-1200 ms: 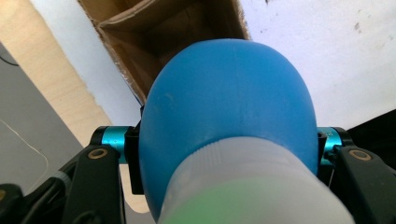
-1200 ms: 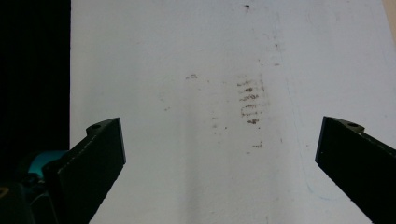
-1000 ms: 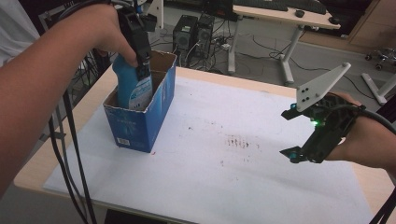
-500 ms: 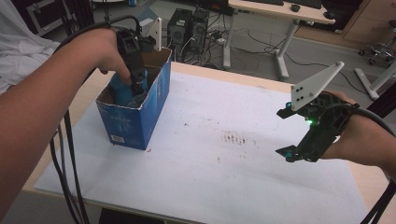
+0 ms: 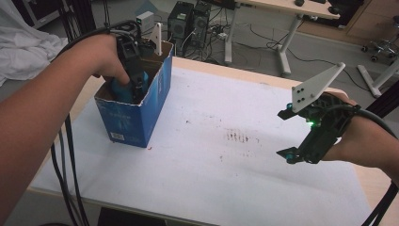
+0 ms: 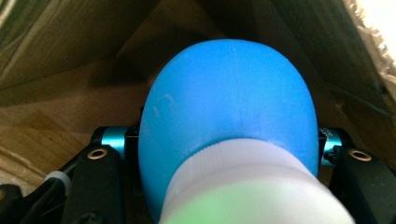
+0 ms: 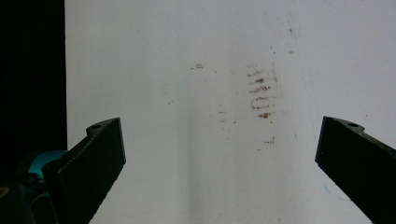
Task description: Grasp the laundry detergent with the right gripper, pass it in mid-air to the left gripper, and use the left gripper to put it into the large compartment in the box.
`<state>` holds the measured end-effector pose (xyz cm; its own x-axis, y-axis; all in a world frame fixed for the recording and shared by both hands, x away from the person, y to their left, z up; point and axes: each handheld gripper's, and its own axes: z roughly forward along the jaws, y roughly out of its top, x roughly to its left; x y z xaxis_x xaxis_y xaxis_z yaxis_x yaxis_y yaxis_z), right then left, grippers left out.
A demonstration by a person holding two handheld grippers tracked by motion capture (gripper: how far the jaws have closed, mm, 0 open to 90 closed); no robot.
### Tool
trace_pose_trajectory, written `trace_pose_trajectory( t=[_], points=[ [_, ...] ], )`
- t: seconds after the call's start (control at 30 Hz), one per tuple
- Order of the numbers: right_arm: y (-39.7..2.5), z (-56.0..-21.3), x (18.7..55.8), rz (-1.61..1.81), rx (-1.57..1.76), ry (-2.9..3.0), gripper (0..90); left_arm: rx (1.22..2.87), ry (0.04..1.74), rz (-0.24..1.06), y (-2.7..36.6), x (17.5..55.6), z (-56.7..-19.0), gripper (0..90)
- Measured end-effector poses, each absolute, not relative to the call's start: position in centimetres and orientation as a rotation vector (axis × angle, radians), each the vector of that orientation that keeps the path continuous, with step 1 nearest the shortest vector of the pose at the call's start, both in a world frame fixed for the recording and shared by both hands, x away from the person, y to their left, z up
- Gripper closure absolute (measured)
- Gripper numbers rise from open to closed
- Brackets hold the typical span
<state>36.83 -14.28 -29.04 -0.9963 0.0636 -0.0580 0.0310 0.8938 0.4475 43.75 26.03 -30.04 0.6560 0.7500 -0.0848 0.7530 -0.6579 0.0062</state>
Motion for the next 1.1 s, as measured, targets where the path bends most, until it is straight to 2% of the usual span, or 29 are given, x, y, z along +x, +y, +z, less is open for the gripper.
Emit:
trace_pose_trajectory(
  t=[0.27, 0.47, 0.6, 0.97, 1.1],
  points=[
    [-14.1, -29.1, 36.8, 0.705, 0.062, 2.985, 0.8, 2.802, 1.289, -0.123, 25.9, 43.7, -30.0, 37.9],
    [-14.4, -29.0, 36.6, 0.708, 0.064, 2.980, 0.8, 2.811, 1.293, -0.105, 25.5, 43.6, -29.3, 29.6],
    [-14.6, -28.8, 36.5, 0.716, 0.067, 2.974, 0.8, 2.800, 1.302, -0.088, 25.4, 43.4, -28.7, 29.4],
    [-14.8, -28.7, 36.4, 0.733, 0.060, 2.967, 0.8, 2.803, 1.284, -0.050, 25.2, 42.8, -25.6, 29.2],
    [-15.0, -28.7, 36.6, 0.740, 0.064, 2.971, 0.8, 2.825, 1.254, -0.037, 24.9, 42.6, -24.2, 26.2]
  ],
)
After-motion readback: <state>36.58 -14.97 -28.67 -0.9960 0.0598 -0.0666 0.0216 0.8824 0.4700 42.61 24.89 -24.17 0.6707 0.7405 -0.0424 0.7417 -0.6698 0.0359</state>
